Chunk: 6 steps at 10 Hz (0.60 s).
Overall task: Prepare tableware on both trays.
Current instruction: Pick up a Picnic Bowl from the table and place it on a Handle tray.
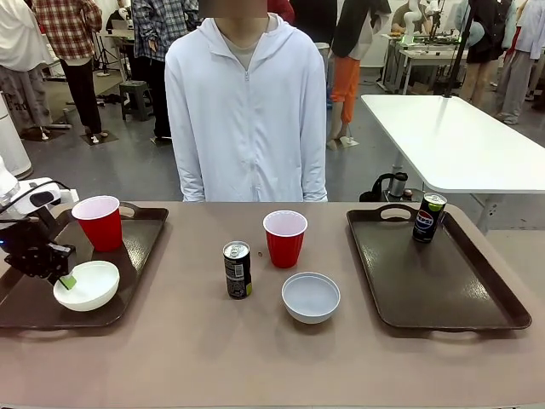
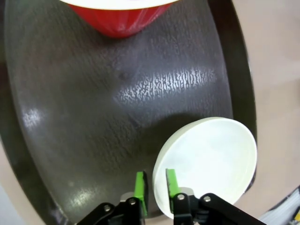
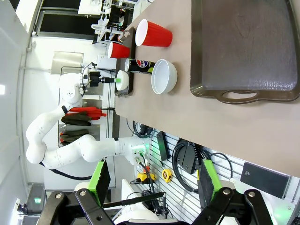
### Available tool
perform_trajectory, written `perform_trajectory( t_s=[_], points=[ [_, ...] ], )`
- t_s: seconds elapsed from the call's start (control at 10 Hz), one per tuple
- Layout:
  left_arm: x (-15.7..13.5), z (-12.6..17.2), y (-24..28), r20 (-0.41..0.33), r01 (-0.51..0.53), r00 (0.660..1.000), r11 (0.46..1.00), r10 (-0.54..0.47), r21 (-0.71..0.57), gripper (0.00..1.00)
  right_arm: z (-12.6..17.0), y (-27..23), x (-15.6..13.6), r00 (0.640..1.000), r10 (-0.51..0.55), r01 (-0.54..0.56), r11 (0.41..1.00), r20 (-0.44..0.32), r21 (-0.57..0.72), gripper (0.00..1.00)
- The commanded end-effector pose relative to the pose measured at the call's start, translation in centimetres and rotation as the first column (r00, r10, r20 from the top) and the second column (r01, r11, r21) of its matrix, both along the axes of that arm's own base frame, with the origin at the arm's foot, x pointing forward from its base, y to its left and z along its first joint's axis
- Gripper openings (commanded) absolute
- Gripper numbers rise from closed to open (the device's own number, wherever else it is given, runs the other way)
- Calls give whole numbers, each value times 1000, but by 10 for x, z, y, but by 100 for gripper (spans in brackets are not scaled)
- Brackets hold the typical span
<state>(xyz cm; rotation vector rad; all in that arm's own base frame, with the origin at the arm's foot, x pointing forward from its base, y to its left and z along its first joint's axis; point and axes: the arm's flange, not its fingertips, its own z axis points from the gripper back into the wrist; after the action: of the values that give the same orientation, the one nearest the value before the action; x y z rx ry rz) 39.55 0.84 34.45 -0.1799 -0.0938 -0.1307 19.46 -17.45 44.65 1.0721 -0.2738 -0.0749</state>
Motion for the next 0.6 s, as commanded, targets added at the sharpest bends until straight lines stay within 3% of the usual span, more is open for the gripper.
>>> perform_trajectory(
  t_s=[0.0, 0.1, 0.2, 0.5],
  points=[
    [-6, 7, 2, -11, 27, 1000, 999, -27, -47, 100, 0, 0, 0, 1000, 2, -2, 1000, 8, 13, 100],
    [-8, 13, 3, -25, 35, 999, 998, -36, -58, 100, 0, 0, 0, 1000, 2, -2, 1000, 8, 13, 100],
    [-14, 21, 3, -34, 37, 999, 998, -39, -60, 46, 0, 0, 0, 1000, 2, -2, 1000, 8, 13, 100],
    [-31, 46, 7, -73, 38, 997, 998, -40, -41, 75, 0, 0, 0, 1000, 2, -2, 1000, 8, 13, 100]
  ],
)
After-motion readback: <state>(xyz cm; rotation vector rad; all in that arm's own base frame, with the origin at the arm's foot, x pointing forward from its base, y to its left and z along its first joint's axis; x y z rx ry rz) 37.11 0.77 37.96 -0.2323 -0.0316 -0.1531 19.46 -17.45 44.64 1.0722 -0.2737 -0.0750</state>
